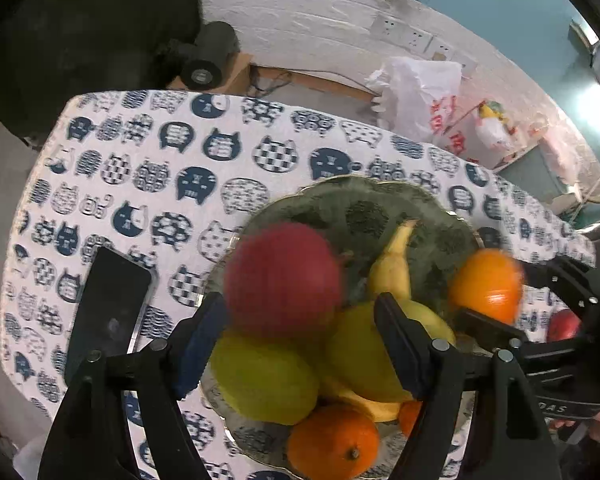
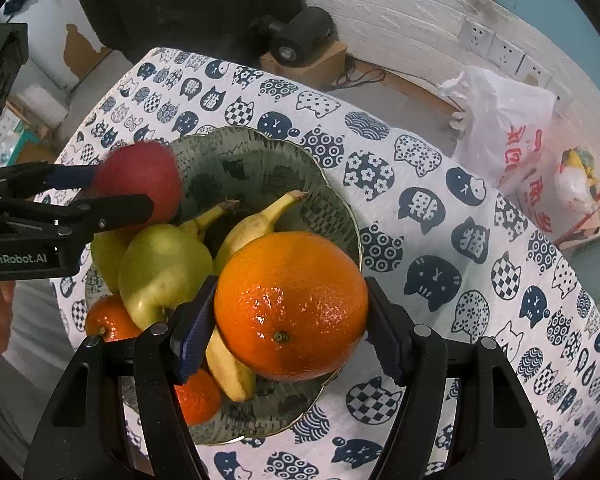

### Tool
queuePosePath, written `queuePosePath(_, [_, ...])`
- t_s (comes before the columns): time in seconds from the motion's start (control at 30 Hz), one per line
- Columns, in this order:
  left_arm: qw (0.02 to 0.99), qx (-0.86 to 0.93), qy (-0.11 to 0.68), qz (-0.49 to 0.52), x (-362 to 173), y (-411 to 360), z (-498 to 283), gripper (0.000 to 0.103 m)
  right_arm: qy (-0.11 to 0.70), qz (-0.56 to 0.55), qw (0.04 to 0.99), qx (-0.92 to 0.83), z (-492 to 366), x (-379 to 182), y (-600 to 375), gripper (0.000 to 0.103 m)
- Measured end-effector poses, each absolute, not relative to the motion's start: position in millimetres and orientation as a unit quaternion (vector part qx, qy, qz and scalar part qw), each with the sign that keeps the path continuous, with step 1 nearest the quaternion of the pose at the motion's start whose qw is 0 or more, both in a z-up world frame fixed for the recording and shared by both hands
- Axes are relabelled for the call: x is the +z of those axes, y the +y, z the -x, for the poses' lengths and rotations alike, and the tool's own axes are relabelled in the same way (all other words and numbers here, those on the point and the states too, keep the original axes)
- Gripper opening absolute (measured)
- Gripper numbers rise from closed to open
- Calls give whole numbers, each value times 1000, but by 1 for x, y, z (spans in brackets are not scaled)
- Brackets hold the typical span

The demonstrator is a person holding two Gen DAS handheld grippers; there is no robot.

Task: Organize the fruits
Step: 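Lower the apple into the plate with the left tool while the right tool lowers the orange, then move both tools to the last red apple and tangerine on the cloth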

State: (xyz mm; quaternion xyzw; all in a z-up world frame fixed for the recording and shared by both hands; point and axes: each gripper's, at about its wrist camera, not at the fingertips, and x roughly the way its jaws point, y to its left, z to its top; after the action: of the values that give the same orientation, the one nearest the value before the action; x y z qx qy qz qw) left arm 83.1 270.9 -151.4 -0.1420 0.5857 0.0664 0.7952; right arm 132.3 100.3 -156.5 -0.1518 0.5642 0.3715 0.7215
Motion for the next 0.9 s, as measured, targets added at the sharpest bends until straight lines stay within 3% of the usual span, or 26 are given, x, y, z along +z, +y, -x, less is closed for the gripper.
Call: queuePosePath(0.9, [825,16,555,106,-110,200,-69,80,503,158,773,353,-112,-86,48,77])
